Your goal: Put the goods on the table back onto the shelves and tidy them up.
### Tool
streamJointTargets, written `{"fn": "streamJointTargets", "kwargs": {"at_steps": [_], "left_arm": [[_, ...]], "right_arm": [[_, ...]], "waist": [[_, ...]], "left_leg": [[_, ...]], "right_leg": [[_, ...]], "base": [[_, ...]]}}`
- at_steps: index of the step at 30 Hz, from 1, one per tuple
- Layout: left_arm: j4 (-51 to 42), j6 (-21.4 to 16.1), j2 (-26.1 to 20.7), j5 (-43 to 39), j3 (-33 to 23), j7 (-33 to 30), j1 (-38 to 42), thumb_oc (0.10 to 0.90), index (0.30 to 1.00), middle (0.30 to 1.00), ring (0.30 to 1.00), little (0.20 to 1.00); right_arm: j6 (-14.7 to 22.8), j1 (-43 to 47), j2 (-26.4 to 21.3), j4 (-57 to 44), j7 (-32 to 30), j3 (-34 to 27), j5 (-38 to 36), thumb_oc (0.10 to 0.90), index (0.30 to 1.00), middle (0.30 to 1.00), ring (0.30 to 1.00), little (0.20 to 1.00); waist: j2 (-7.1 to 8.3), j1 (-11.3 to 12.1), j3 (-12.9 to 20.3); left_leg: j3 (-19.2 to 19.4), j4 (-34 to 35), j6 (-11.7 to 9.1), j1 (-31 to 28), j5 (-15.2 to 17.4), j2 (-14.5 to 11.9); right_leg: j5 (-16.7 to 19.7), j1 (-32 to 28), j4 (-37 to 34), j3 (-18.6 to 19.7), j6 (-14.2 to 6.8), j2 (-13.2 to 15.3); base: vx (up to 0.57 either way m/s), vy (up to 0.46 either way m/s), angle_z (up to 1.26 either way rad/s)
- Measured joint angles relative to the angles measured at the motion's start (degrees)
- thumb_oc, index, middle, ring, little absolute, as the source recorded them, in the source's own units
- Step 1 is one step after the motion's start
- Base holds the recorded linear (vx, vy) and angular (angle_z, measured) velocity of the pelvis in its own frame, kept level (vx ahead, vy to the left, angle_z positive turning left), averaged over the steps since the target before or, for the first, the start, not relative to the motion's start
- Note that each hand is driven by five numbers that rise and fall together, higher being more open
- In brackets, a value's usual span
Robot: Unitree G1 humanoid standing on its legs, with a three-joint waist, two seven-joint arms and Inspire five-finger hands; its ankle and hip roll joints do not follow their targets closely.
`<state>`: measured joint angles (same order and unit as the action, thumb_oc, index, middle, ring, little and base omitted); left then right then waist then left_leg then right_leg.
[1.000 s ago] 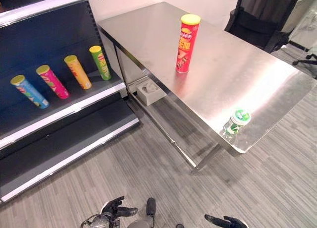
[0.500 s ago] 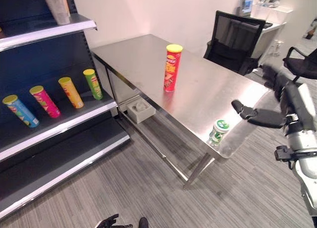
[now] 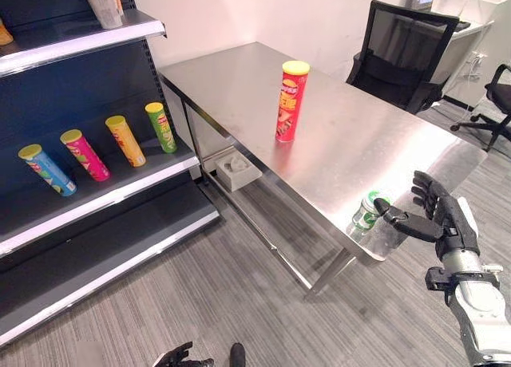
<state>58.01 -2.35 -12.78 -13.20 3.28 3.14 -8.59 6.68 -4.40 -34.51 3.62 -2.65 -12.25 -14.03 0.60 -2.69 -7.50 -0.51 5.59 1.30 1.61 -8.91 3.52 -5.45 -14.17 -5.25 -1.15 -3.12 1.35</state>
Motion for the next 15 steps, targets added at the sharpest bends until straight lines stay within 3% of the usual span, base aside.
{"fn": "streamJointTargets", "kwargs": {"at_steps": [2, 5, 9, 15], "left_arm": [[-0.02, 0.03, 0.14, 0.32, -0.02, -0.12, 0.04, 0.800, 0.900, 0.900, 0.900, 0.900], [-0.14, 0.02, 0.12, 0.33, -0.02, -0.16, 0.02, 0.800, 0.900, 0.900, 0.900, 0.900], [-0.19, 0.00, 0.05, 0.36, -0.07, -0.08, 0.04, 0.800, 0.900, 0.900, 0.900, 0.900], [-0.50, -0.10, 0.00, 2.13, -0.09, 0.02, 0.06, 0.800, 0.900, 0.900, 0.900, 0.900]], "right_arm": [[0.00, 0.08, 2.66, -5.99, -2.86, -0.79, 1.25, 0.800, 0.900, 0.900, 0.900, 0.900], [0.54, 0.60, 2.41, -11.50, -2.45, -0.38, 1.50, 0.800, 0.900, 0.900, 0.900, 0.900], [0.63, -1.65, -1.17, -11.12, 1.92, 0.63, 2.16, 0.800, 0.900, 0.900, 0.900, 0.900], [0.30, -5.85, -1.05, -11.07, 3.73, 0.38, 6.55, 0.800, 0.900, 0.900, 0.900, 0.900]], "waist": [[-0.56, 0.18, 0.04], [-0.28, 0.06, -0.09], [0.04, -0.31, -0.25], [1.05, -2.31, -0.60]], "left_leg": [[-0.07, 0.00, 0.02, 0.02, 0.03, 0.21], [-0.24, 0.00, 0.07, -0.12, 0.06, 0.18], [-0.06, 0.01, 0.20, -0.13, 0.17, 0.06], [0.15, 0.01, 0.69, -0.17, 0.46, 0.34]], "right_leg": [[-0.05, -0.04, 0.00, -0.12, 0.03, 0.18], [-0.11, -0.17, 0.01, -0.13, -0.08, 0.16], [-0.11, -0.12, 0.01, -0.13, -0.07, 0.11], [-0.10, -0.12, 0.01, -0.09, -0.07, 0.45]], "base": [[0.01, -0.007, 0.02], [0.00, -0.010, 0.01], [0.01, 0.000, 0.00], [0.02, 0.000, -0.02]]}}
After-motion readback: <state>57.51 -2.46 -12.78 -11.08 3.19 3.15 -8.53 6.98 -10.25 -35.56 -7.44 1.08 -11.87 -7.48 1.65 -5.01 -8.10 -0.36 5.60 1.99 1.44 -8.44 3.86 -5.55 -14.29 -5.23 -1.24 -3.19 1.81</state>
